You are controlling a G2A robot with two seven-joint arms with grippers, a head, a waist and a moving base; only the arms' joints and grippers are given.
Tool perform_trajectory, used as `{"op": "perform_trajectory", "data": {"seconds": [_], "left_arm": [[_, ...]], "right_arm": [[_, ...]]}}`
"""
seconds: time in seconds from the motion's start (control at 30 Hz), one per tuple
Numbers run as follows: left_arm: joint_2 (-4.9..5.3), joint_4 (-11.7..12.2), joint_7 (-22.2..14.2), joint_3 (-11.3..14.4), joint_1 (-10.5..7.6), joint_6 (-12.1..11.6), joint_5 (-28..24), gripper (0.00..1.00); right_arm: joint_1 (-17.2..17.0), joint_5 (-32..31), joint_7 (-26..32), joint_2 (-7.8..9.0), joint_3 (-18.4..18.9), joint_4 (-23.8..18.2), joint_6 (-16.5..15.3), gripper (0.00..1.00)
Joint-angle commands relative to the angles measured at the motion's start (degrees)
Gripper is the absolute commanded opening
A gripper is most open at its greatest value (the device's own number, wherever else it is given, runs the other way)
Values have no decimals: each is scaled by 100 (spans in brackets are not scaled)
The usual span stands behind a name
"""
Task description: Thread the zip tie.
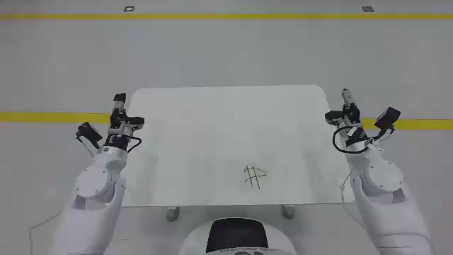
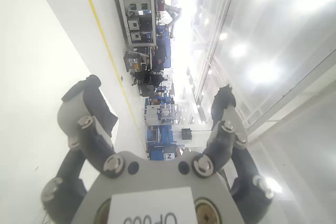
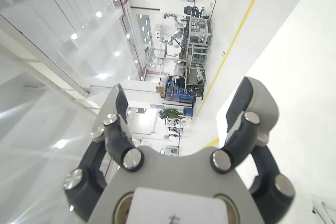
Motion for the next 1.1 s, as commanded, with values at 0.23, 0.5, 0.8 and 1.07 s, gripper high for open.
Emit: {"op": "perform_trajectory", "data": {"seconds": [0.23,0.5,0.8,1.07], "left_arm": [[0,0,0,0,0,0,0,100],[0,0,0,0,0,0,0,100],[0,0,0,0,0,0,0,100],[0,0,0,0,0,0,0,100]], "right_arm": [[388,-1058,1327,49,-436,201,-212,100],[396,-1334,1667,70,-517,199,-437,100],[891,-2075,2361,113,-732,327,-362,100],[2133,-2914,3485,63,-1708,1243,-95,100]]}}
